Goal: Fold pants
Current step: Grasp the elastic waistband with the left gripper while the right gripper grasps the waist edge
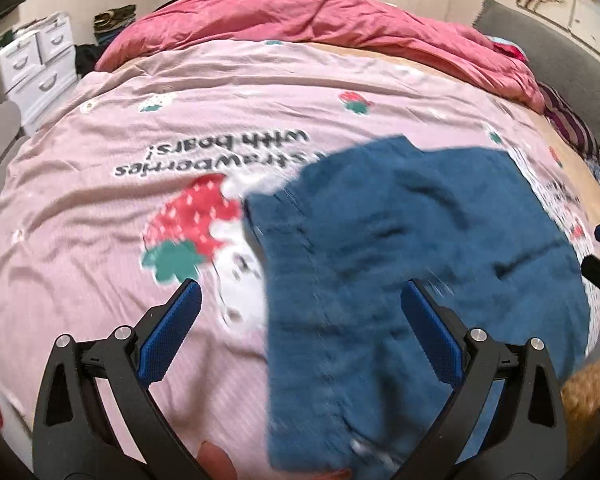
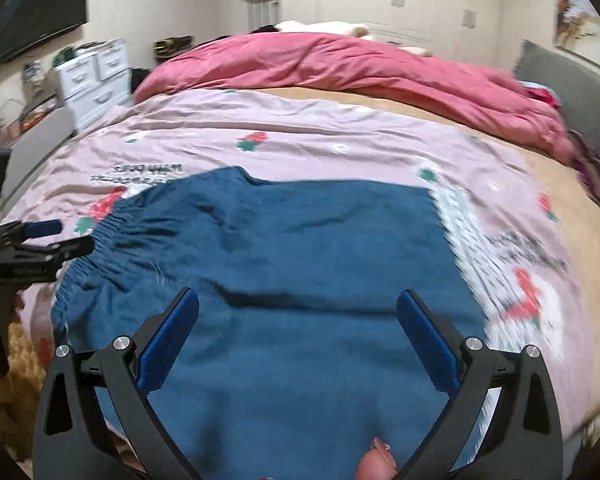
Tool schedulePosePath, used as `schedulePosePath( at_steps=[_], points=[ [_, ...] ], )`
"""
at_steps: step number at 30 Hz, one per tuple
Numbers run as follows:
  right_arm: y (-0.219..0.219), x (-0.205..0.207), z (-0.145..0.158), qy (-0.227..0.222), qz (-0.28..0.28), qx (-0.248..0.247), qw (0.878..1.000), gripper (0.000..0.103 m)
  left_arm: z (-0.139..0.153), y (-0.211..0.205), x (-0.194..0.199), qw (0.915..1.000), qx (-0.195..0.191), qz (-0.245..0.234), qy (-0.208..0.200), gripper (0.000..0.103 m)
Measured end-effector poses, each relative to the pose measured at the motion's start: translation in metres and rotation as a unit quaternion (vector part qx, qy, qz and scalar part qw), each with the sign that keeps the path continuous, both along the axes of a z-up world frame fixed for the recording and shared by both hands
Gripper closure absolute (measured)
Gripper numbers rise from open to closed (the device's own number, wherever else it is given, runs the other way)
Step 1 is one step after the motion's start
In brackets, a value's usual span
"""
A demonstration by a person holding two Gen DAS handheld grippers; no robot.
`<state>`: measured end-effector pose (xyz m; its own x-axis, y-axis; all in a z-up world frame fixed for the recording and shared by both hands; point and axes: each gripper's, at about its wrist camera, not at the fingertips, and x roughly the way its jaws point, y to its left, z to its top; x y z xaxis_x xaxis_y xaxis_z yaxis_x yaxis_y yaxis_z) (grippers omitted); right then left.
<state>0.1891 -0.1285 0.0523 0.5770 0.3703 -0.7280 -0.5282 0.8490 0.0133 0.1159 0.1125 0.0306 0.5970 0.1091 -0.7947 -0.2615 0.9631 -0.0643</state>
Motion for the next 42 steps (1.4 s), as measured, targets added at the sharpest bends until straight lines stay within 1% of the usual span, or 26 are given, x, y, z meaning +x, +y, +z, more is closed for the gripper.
schedulePosePath(
  at_steps=[2,4,5,6,9,11,14,15,16,17,19,20,21,24,27,29,32,33,34,36,37,40,41,42],
  points=[
    [0.013,0.018,-0.004,0.004,0.015,-0.019,1.000,0.004,-0.002,0.012,0.010,1.0000,0.003,0.009,0.002,0.009],
    [0.026,0.034,-0.009,0.008,0.027,-0.037,0.999,0.004,-0.005,0.021,0.022,1.0000,0.009,0.003,0.002,0.009],
    [0.031,0.041,-0.012,0.012,0.032,-0.041,0.999,0.004,-0.008,0.026,0.028,1.0000,0.006,0.001,0.005,0.009],
    [0.036,0.051,-0.015,0.015,0.036,-0.045,0.998,0.004,-0.011,0.031,0.033,0.9999,0.000,0.001,0.010,0.009],
    [0.048,0.072,-0.021,-0.010,0.037,-0.063,0.997,0.004,-0.022,0.047,0.045,0.9994,-0.027,0.011,0.017,0.009],
    [0.054,0.085,-0.025,-0.015,0.044,-0.070,0.996,0.004,-0.027,0.055,0.050,0.9989,-0.042,0.011,0.014,0.010],
    [0.064,0.108,-0.029,-0.013,0.058,-0.074,0.996,0.004,-0.031,0.062,0.056,0.9983,-0.057,0.008,0.009,0.023],
    [0.070,0.116,-0.031,-0.018,0.059,-0.083,0.995,0.004,-0.033,0.064,0.059,0.9978,-0.065,0.004,0.007,0.031],
    [0.074,0.121,-0.032,-0.022,0.059,-0.091,0.994,0.004,-0.034,0.066,0.061,0.9967,-0.081,-0.003,0.003,0.035],
    [0.079,0.128,-0.034,-0.026,0.062,-0.104,0.992,0.004,-0.035,0.066,0.063,0.9958,-0.091,-0.009,-0.001,0.035],
    [0.089,0.138,-0.038,-0.031,0.071,-0.117,0.990,0.004,-0.039,0.064,0.067,0.9948,-0.100,-0.020,-0.003,0.048],
    [0.094,0.144,-0.040,-0.029,0.080,-0.123,0.989,0.004,-0.042,0.063,0.069,0.9946,-0.100,-0.026,-0.001,0.052],
    [0.100,0.149,-0.043,-0.030,0.088,-0.133,0.987,0.004,-0.044,0.061,0.072,0.9945,-0.100,-0.030,0.002,0.061],
    [0.116,0.159,-0.055,-0.031,0.118,-0.162,0.979,0.004,-0.052,0.061,0.077,0.9945,-0.099,-0.033,0.004,0.064],
    [0.132,0.163,-0.067,-0.034,0.149,-0.192,0.969,0.005,-0.053,0.064,0.076,0.9938,-0.106,-0.029,-0.011,0.068],
    [0.139,0.163,-0.071,-0.031,0.166,-0.199,0.965,0.006,-0.051,0.063,0.076,0.9938,-0.104,-0.033,-0.020,0.072],
    [0.148,0.162,-0.074,-0.035,0.194,-0.200,0.960,0.009,-0.044,0.067,0.069,0.9917,-0.117,-0.041,-0.035,0.075],
    [0.152,0.163,-0.074,-0.036,0.207,-0.198,0.957,0.017,-0.040,0.069,0.065,0.9906,-0.123,-0.042,-0.042,0.076],
    [0.155,0.162,-0.075,-0.036,0.216,-0.197,0.956,0.023,-0.036,0.071,0.062,0.9899,-0.126,-0.042,-0.050,0.076],
    [0.161,0.164,-0.076,-0.037,0.232,-0.199,0.951,0.024,-0.028,0.072,0.055,0.9895,-0.122,-0.046,-0.063,0.076],
    [0.164,0.165,-0.078,-0.038,0.238,-0.202,0.949,0.027,-0.022,0.071,0.050,0.9892,-0.118,-0.048,-0.072,0.076],
    [0.170,0.165,-0.080,-0.034,0.269,-0.192,0.943,0.041,-0.010,0.067,0.041,0.9872,-0.118,-0.058,-0.091,0.076],
    [0.170,0.164,-0.081,-0.030,0.273,-0.191,0.942,0.044,-0.008,0.065,0.040,0.9870,-0.115,-0.061,-0.093,0.076],
    [0.172,0.165,-0.082,-0.021,0.280,-0.186,0.941,0.052,-0.006,0.062,0.039,0.9869,-0.111,-0.066,-0.096,0.076]
  ],
)
